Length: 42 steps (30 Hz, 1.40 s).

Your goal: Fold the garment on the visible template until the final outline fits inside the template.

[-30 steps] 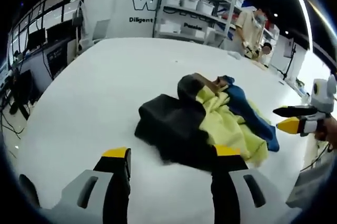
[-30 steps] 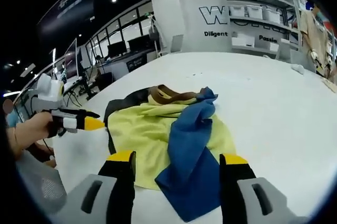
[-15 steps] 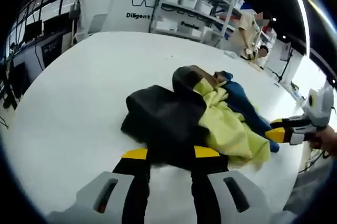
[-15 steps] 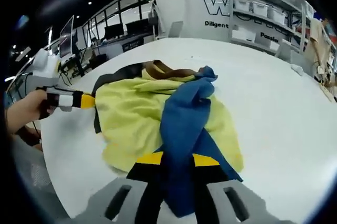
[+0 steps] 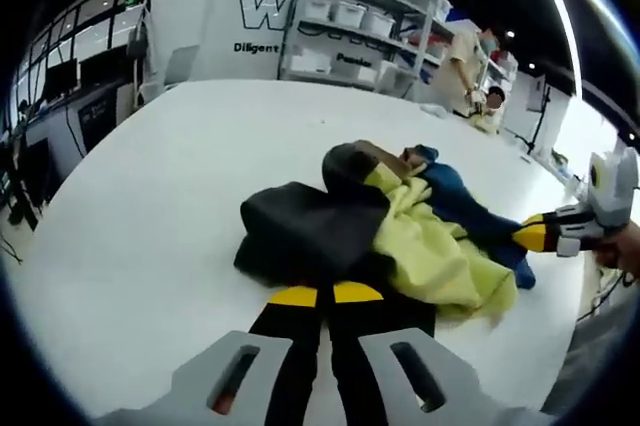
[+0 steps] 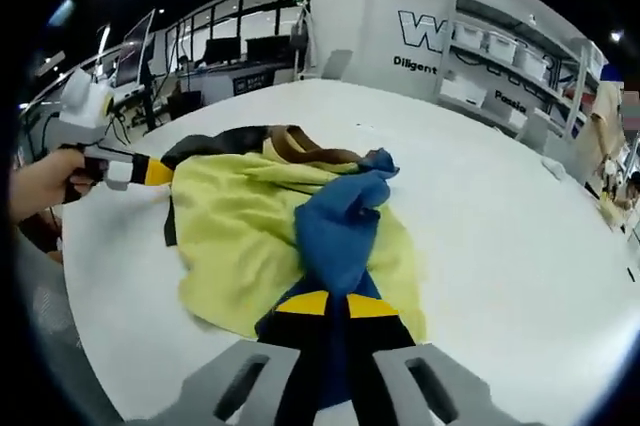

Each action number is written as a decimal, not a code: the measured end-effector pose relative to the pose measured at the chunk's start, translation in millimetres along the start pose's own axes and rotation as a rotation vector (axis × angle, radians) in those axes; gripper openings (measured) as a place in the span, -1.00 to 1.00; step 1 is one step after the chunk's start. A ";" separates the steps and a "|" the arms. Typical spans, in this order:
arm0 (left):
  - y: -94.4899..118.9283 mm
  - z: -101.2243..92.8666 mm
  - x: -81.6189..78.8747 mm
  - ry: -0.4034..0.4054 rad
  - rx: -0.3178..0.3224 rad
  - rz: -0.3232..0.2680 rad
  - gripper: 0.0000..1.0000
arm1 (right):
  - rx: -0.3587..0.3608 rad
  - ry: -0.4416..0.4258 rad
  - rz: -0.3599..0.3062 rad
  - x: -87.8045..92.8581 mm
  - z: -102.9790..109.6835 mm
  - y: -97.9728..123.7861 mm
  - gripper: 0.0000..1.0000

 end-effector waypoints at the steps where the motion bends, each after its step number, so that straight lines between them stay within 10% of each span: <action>1: 0.9 -0.4 -1.2 0.000 0.007 -0.002 -1.00 | 0.008 -0.011 -0.009 -1.5 -1.7 1.8 -1.00; 14: 11.0 7.5 -19.5 -0.020 -0.015 0.021 -1.00 | 0.076 -0.042 -0.052 -16.4 -22.3 17.8 -1.00; 29: 25.9 32.3 -85.2 -0.135 -0.058 -0.046 -1.00 | 0.142 0.005 -0.078 -62.1 -67.1 30.9 -1.00; 42: 11.4 59.4 -131.9 -0.264 -0.121 0.116 -1.00 | 0.179 -0.031 -0.022 -90.1 -134.6 20.6 -1.00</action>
Point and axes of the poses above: the point that each gripper's makers call its tool centre point, and the gripper's own axes: y roughly backward along the fingers, z roughly to its left, x roughly out of its underside, the point moved 9 cm from there along y, roughly backward along the fingers, and after that the axes turned 3 degrees about z, right-handed, at the moved point
